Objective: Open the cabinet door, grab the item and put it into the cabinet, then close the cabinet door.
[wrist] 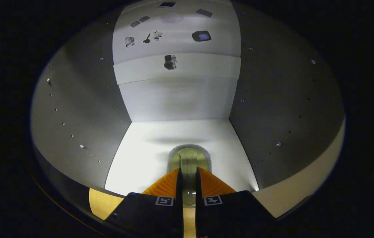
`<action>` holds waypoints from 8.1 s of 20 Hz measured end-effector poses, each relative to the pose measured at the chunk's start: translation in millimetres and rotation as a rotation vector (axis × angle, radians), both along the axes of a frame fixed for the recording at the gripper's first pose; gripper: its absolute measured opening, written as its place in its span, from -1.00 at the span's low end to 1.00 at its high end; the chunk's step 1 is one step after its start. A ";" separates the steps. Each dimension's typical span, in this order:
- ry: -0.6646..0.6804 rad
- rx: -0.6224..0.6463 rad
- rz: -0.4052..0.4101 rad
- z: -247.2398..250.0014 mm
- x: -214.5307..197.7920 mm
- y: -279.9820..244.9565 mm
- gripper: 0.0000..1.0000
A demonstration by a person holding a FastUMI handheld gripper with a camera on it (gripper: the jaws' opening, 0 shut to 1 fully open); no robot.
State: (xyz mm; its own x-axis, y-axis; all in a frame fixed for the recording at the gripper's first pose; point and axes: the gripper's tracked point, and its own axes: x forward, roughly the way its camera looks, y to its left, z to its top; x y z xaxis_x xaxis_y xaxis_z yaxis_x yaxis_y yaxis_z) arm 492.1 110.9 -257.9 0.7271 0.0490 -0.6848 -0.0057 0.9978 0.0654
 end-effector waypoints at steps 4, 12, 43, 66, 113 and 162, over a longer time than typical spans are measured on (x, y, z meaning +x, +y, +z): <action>0.040 -0.001 0.004 -15.4 9.6 0.0 -0.64; 0.094 0.026 -0.008 -27.0 26.6 10.5 -0.63; -0.781 -0.126 -0.185 243.5 -234.9 -61.4 0.95; -0.655 -0.372 -0.533 218.1 -420.5 -284.8 0.95; -0.597 0.016 -0.077 190.2 -330.0 3.8 0.93; -0.602 0.006 -0.043 193.2 -334.6 13.1 0.93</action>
State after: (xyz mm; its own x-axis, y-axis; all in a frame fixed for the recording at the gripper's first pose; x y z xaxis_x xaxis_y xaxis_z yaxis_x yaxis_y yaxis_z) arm 157.4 124.0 -64.7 0.9882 0.0138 -0.1524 -0.0033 0.9976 0.0690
